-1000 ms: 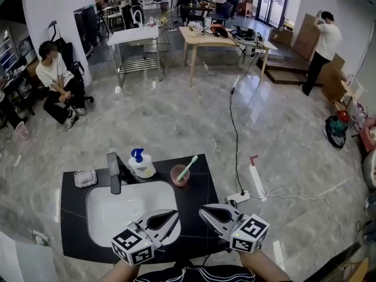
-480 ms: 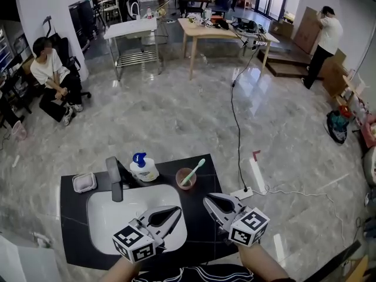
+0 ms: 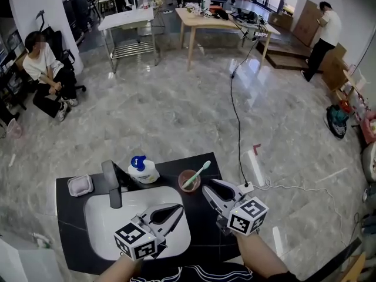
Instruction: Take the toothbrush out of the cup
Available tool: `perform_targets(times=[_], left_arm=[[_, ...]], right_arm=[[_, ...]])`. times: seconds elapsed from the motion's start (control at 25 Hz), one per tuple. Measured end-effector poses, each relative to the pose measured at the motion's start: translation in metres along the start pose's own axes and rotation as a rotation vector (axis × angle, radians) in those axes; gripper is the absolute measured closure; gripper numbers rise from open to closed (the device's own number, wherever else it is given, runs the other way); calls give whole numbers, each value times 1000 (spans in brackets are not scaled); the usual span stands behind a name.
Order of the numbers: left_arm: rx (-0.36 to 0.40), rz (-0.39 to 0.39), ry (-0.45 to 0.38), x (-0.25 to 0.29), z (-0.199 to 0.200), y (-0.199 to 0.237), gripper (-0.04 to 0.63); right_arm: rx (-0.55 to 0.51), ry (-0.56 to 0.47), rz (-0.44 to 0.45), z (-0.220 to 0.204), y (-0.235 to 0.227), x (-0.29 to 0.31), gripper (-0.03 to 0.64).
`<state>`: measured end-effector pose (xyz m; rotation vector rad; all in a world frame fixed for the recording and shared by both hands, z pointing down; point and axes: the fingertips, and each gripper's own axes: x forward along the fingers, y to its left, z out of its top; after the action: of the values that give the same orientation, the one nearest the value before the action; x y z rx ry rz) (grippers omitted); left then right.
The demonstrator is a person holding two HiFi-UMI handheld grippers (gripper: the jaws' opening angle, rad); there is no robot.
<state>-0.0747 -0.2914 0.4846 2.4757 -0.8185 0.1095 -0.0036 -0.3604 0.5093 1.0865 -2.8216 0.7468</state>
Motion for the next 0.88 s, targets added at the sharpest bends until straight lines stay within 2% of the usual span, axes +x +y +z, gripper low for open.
perform_targets(times=[0.28, 0.44, 0.88], left_arm=[[-39, -11, 15, 4, -7, 14, 591], [-29, 2, 33, 5, -12, 19, 591], [-31, 7, 38, 4, -14, 25, 591]], right_arm=[[11, 37, -59, -8, -30, 22, 486], [74, 37, -56, -14, -44, 35, 488], [137, 16, -8, -17, -46, 51, 491]])
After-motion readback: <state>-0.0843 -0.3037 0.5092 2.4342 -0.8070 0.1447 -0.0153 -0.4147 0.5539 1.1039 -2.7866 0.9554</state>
